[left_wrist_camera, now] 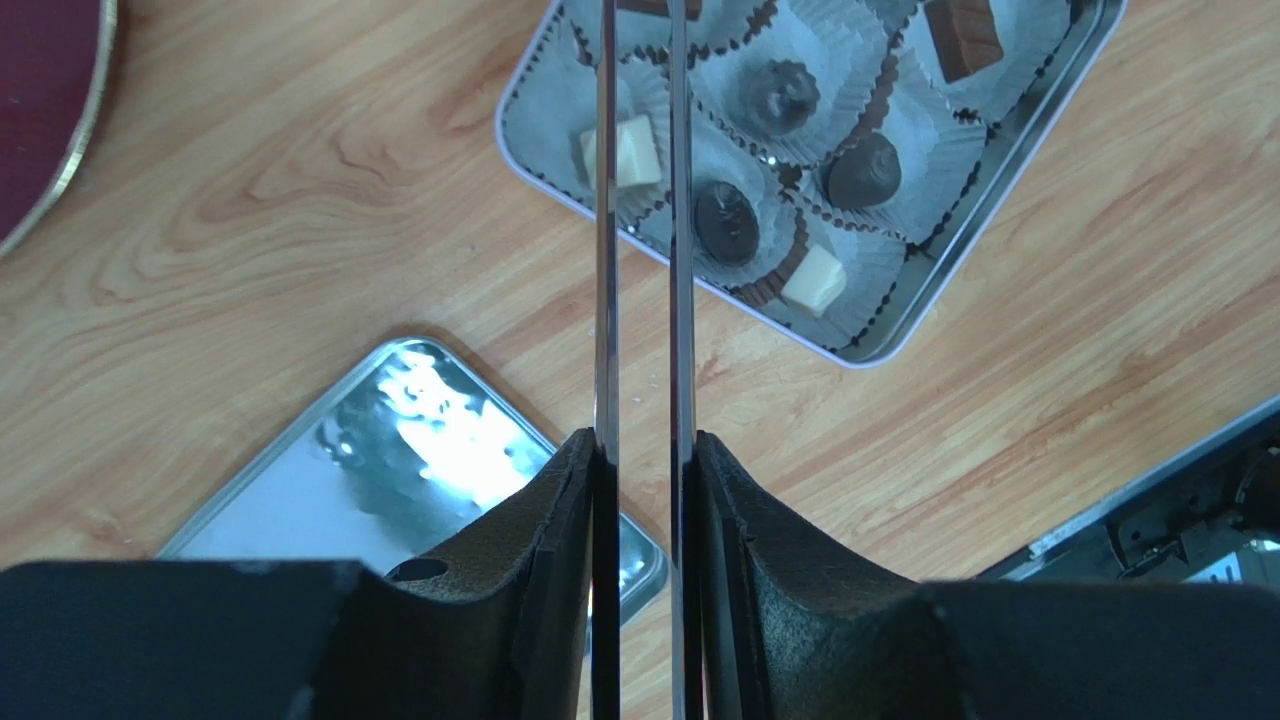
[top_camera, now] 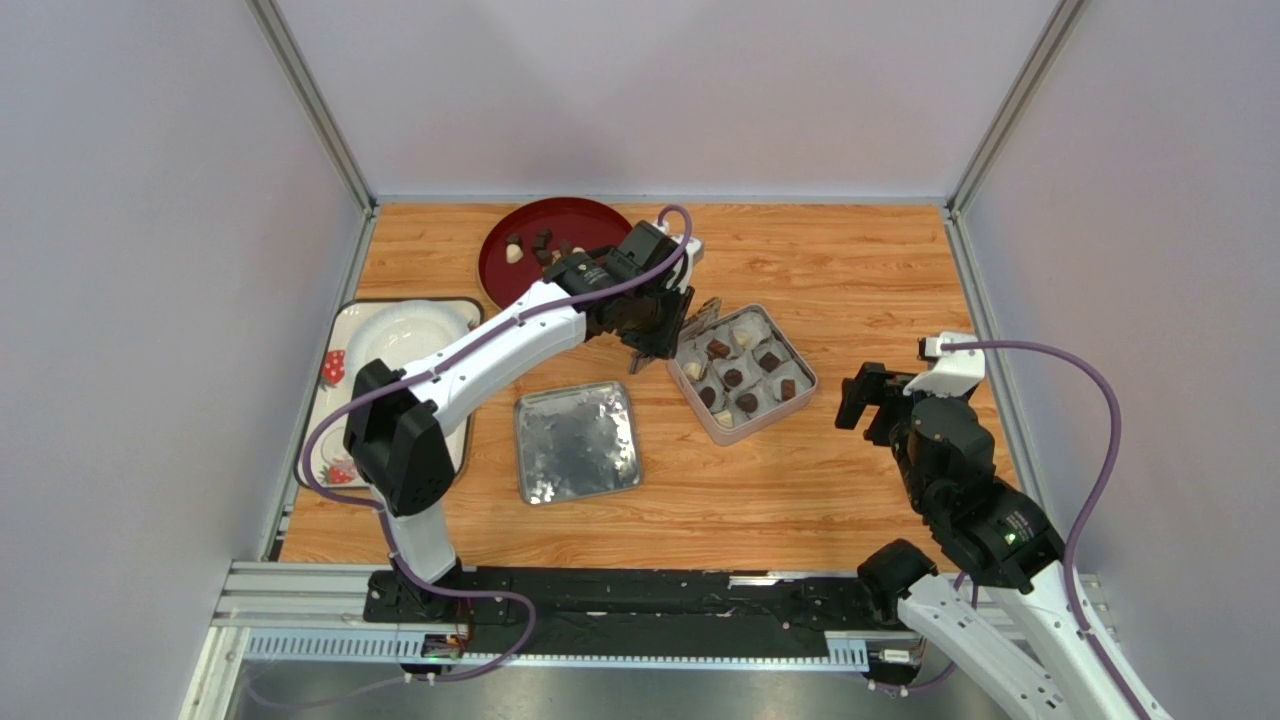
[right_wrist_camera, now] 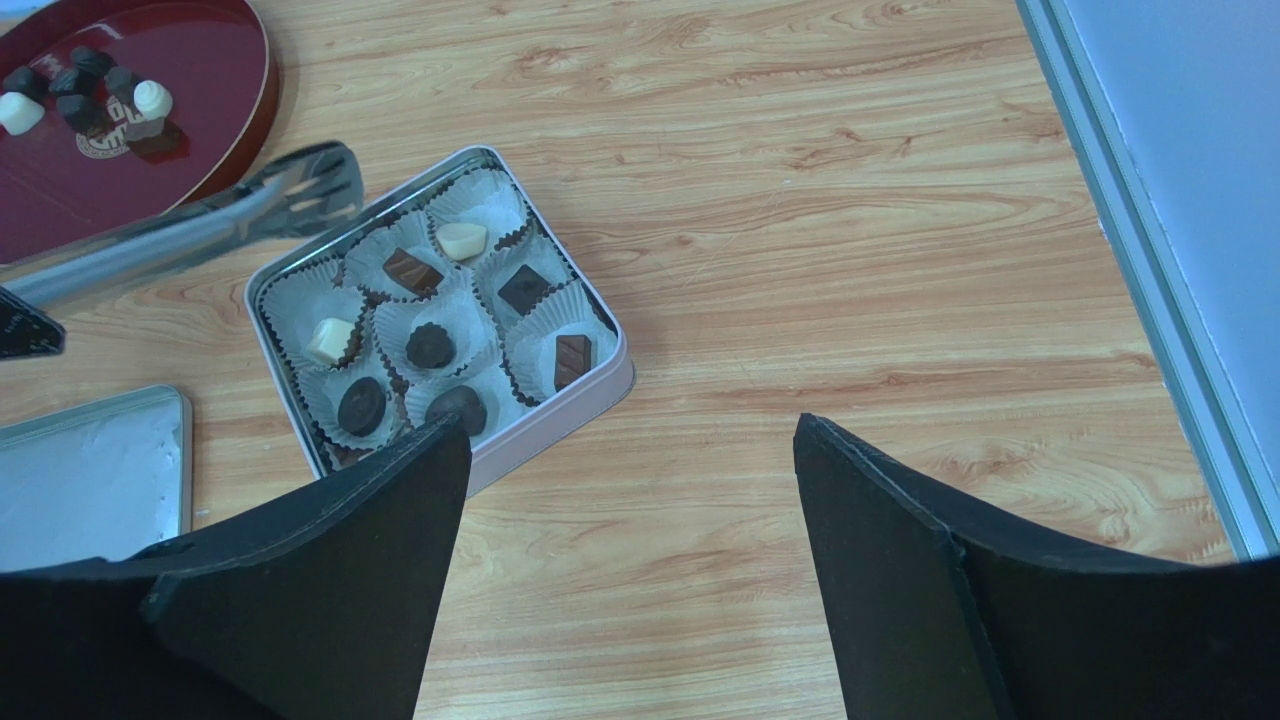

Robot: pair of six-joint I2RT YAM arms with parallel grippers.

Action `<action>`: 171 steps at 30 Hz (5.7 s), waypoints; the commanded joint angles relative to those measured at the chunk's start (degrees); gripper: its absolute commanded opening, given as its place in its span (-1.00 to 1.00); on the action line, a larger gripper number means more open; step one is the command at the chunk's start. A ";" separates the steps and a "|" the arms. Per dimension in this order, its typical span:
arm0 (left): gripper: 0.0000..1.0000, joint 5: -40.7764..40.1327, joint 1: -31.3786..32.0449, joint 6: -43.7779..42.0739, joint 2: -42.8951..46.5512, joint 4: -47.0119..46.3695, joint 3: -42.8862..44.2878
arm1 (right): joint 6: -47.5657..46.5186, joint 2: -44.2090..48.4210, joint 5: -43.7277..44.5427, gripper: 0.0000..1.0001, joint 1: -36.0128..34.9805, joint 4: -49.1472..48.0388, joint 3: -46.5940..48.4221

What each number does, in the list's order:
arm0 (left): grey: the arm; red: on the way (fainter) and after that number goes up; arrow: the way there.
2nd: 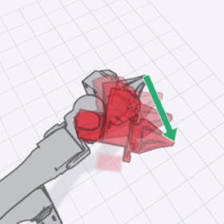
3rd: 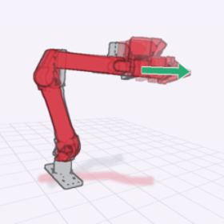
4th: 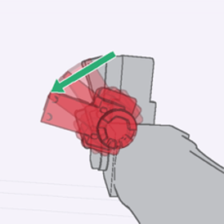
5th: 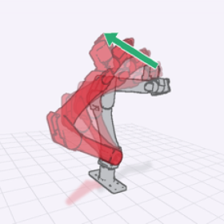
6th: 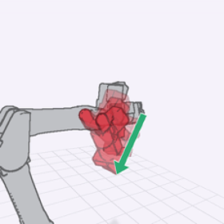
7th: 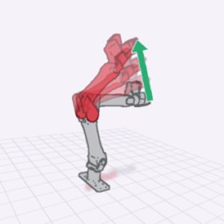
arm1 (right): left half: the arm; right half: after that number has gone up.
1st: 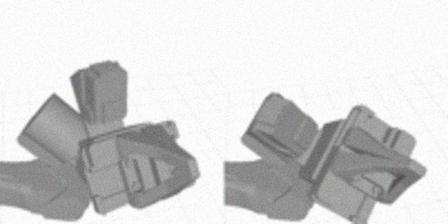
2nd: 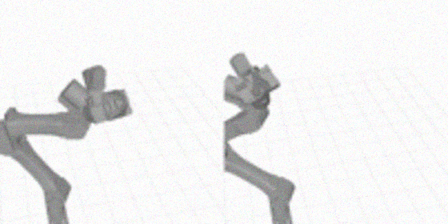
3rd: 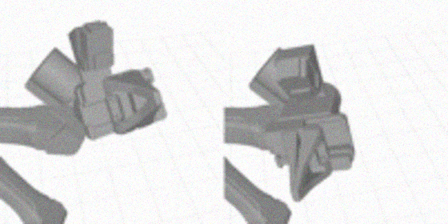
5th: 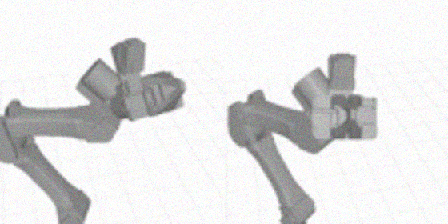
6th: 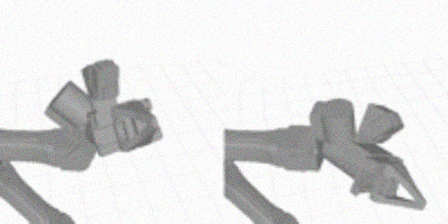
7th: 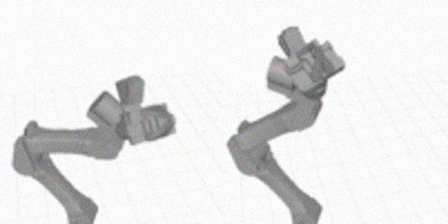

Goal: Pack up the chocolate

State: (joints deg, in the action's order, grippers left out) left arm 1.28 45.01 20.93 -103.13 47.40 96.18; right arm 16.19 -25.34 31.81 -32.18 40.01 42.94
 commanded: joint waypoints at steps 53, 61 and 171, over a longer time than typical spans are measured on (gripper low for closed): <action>0.22 4.17 -13.81 -18.82 -21.58 -23.05 9.90 | -0.98 -1.73 0.80 0.65 -0.07 -1.69 0.30; 0.31 5.66 -13.90 -18.47 -22.29 -21.47 10.95 | -0.98 -1.46 0.97 0.65 -0.07 -1.51 0.30; -0.97 -8.57 -19.88 13.88 20.33 -10.40 -50.13 | 7.63 -17.90 -35.50 0.49 -1.48 -6.61 -4.00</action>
State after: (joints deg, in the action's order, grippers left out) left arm -4.89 25.04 36.47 -83.92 34.98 44.42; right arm 22.28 -42.76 -1.17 -32.93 37.85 39.81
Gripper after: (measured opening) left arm 0.033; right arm 0.748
